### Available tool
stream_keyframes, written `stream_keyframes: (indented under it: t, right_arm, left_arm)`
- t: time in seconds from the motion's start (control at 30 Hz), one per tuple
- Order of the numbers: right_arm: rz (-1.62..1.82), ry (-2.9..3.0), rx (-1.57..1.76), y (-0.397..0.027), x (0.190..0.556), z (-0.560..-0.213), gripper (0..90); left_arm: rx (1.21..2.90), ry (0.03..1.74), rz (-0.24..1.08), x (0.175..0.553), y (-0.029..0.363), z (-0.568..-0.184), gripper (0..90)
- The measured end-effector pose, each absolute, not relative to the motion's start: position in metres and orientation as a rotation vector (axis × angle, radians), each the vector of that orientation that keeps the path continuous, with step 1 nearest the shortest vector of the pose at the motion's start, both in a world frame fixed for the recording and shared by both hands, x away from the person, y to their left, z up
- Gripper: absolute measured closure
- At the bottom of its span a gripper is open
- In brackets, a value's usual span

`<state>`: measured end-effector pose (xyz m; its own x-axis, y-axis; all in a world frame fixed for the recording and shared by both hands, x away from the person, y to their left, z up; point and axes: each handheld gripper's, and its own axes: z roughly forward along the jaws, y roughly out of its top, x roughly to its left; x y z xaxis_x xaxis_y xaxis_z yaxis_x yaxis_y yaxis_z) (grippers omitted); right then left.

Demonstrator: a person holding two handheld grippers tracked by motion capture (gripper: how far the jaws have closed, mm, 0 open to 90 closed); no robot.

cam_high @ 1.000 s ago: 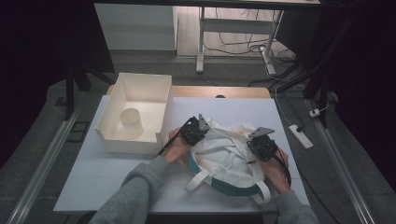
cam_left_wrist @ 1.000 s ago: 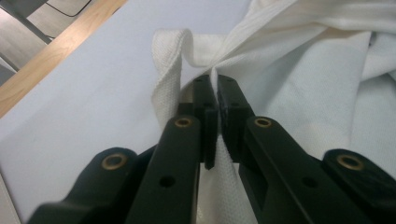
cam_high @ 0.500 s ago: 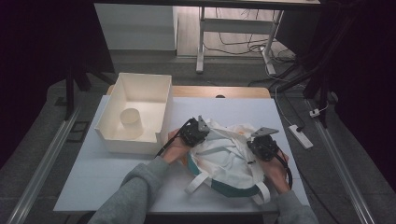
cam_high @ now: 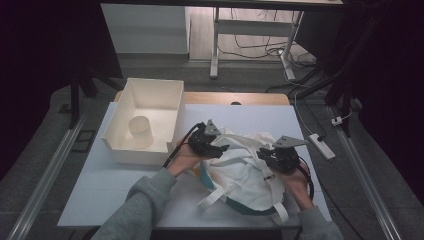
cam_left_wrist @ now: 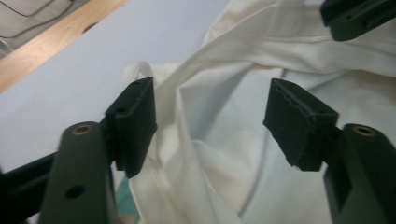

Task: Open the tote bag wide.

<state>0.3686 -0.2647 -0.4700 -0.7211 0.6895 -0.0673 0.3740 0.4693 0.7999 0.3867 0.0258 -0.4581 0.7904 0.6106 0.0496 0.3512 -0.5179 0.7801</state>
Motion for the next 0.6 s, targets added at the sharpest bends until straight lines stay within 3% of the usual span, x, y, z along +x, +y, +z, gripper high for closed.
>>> stream_keyframes:
  t: [0.07, 0.1, 0.23, 0.6]
  right_arm:
    - [1.139, 2.341, 0.885, -0.265, 0.367, -0.469, 69.2]
    - [1.168, 2.344, 0.881, -0.266, 0.364, -0.468, 62.6]
    - [1.207, 2.337, 0.864, -0.269, 0.360, -0.465, 55.2]
    - [1.212, 2.321, 0.836, -0.275, 0.353, -0.466, 47.1]
  left_arm:
    - [2.164, 0.706, 0.395, 0.385, 0.027, -0.456, 31.5]
    - [2.162, 0.701, 0.384, 0.382, 0.029, -0.454, 31.5]
    - [2.167, 0.657, 0.344, 0.371, 0.034, -0.444, 31.8]
    - [2.109, 0.656, 0.323, 0.357, 0.055, -0.424, 32.5]
